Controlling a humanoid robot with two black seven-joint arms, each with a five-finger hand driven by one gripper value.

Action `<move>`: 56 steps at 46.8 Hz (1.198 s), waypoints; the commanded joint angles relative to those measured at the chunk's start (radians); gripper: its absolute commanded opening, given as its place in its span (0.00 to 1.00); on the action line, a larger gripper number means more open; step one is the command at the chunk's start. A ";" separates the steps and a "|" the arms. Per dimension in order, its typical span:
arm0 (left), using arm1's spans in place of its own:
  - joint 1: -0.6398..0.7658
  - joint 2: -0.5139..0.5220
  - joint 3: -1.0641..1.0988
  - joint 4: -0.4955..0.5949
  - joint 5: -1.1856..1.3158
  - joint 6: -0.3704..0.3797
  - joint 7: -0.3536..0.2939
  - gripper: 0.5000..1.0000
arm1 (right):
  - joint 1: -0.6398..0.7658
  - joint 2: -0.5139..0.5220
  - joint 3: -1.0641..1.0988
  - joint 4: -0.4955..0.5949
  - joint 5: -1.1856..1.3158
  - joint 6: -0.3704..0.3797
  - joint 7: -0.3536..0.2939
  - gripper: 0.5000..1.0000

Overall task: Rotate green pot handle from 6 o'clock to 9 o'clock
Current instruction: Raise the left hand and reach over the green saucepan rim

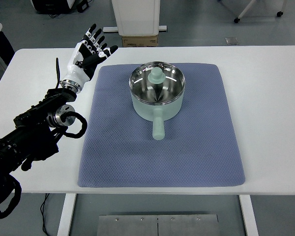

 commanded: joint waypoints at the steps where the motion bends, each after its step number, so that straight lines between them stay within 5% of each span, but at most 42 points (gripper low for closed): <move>1: -0.016 0.037 0.002 0.000 0.067 -0.003 -0.001 1.00 | 0.000 0.000 0.001 0.000 0.000 0.000 0.000 1.00; 30: -0.146 0.097 0.011 -0.012 0.604 -0.044 -0.002 1.00 | 0.000 0.000 -0.002 0.000 0.000 0.000 0.000 1.00; 48: -0.243 0.264 0.012 -0.393 0.955 -0.044 -0.004 1.00 | 0.000 0.000 -0.002 0.000 0.000 0.000 0.000 1.00; 56: -0.255 0.275 0.034 -0.443 1.088 -0.052 -0.004 1.00 | 0.000 0.000 -0.002 0.000 0.000 0.000 0.000 1.00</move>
